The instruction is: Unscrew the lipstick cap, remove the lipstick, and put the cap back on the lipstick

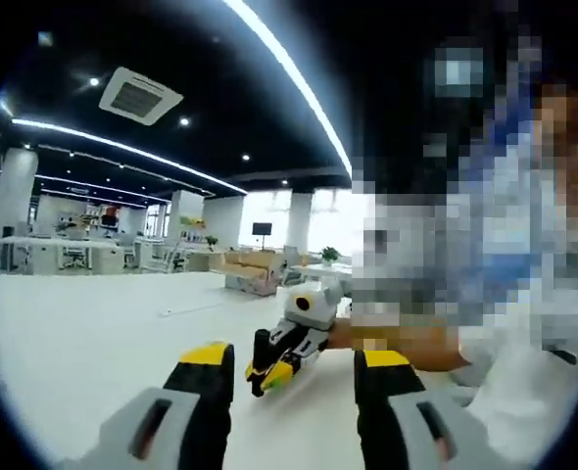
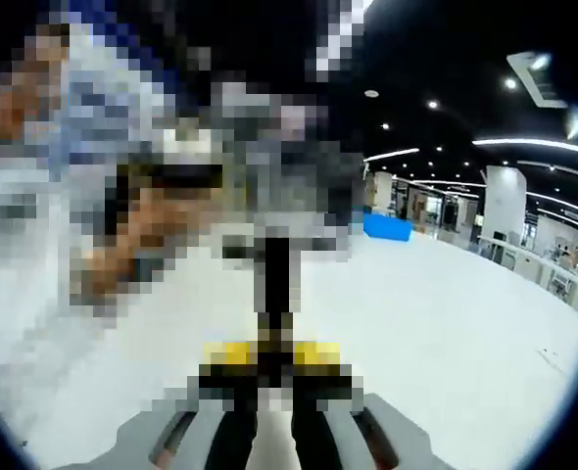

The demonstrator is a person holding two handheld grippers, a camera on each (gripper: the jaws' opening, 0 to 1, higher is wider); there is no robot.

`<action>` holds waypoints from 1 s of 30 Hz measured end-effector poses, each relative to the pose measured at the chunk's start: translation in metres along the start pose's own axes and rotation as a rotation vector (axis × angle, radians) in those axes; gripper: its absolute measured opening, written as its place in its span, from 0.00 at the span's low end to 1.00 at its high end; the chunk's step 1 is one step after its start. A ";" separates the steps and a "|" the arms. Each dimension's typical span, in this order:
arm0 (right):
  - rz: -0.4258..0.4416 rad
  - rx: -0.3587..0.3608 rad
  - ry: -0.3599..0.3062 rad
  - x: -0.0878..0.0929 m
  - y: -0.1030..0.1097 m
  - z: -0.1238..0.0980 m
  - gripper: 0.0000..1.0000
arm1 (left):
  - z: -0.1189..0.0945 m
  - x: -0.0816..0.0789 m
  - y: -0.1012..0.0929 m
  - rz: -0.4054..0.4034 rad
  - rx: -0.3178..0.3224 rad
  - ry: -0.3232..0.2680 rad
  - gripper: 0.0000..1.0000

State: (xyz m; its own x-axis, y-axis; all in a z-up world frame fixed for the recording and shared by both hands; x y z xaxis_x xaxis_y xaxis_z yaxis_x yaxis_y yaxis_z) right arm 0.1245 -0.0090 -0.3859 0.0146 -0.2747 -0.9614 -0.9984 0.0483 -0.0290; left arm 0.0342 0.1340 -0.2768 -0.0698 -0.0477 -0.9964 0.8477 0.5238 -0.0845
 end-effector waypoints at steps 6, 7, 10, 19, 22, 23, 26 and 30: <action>0.007 0.013 -0.002 0.007 -0.005 0.002 0.10 | -0.002 -0.002 -0.001 0.013 -0.007 -0.003 0.51; 0.003 0.010 0.004 0.008 -0.004 0.003 0.10 | -0.002 -0.002 -0.001 0.011 -0.007 -0.003 0.51; -0.020 -0.025 -0.006 0.011 -0.005 0.004 0.10 | -0.001 0.001 -0.001 0.014 -0.010 0.006 0.51; -0.009 -0.076 -0.030 0.021 -0.009 0.005 0.10 | 0.003 0.004 -0.003 0.019 0.001 0.019 0.51; -0.002 -0.069 -0.041 0.020 -0.012 0.003 0.10 | 0.003 0.005 -0.003 0.021 0.001 0.027 0.50; -0.004 -0.070 -0.041 0.020 -0.011 0.003 0.10 | 0.003 0.005 -0.004 0.023 0.003 0.025 0.50; -0.006 -0.078 -0.044 0.020 -0.009 0.004 0.10 | 0.004 0.005 -0.005 0.021 0.008 0.025 0.50; -0.007 -0.073 -0.043 0.020 -0.010 0.004 0.10 | 0.004 0.006 -0.006 0.020 0.013 0.026 0.50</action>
State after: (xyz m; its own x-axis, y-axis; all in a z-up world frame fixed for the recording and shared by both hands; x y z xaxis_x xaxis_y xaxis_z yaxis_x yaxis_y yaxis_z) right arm 0.1346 -0.0107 -0.4056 0.0223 -0.2329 -0.9722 -0.9996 -0.0243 -0.0171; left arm 0.0311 0.1275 -0.2819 -0.0661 -0.0150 -0.9977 0.8559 0.5132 -0.0644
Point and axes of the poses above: the point that each gripper's makers call its tool centre point, and the gripper's own axes: z roughly forward along the fingers, y roughly to its left, x roughly out of its underside, the point moved 4 cm from there along -z, roughly backward along the fingers, and after that the axes turned 3 degrees about -x, right-handed, at the moved point
